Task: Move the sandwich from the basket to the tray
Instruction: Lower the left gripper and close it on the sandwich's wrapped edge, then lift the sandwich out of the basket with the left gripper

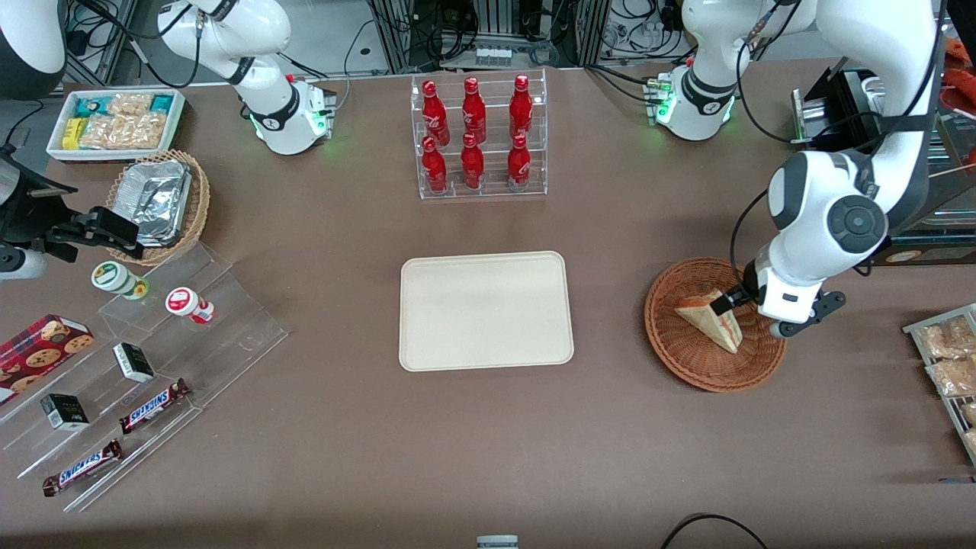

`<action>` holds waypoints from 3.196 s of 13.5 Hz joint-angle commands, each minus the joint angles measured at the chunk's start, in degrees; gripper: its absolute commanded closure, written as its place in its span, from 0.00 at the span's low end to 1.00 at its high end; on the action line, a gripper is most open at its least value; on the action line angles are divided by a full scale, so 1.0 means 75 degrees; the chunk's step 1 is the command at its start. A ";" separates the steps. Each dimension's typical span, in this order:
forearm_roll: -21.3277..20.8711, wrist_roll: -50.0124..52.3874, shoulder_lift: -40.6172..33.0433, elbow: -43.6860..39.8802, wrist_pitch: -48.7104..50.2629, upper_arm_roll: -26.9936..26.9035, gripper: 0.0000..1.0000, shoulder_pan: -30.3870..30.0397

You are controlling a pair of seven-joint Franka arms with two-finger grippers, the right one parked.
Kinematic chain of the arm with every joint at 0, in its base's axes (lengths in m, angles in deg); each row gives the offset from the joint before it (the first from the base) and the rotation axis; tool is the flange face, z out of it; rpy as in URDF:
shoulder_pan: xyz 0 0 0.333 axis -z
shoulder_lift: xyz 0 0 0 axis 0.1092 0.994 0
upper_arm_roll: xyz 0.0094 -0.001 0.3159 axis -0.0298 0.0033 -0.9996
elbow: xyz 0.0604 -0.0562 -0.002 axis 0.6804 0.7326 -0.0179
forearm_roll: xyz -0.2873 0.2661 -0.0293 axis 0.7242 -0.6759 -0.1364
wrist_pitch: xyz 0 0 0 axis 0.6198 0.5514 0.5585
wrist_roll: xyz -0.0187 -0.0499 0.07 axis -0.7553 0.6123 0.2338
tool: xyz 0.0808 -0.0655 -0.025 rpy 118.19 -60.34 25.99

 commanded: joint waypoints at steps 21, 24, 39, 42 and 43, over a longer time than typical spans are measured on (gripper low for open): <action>-0.0039 0.2187 0.0764 0.0551 -0.1297 0.0004 0.13 0.0268; -0.0039 0.2152 0.0741 0.0551 -0.1262 0.0004 0.83 0.0268; 0.0008 0.1239 0.0939 -0.1672 0.0962 0.0097 1.00 0.1624; 0.0008 0.1121 0.1419 -0.2541 0.1410 0.0097 1.00 0.2480; 0.0008 0.1005 0.1571 -0.2717 0.1410 0.0097 1.00 0.2714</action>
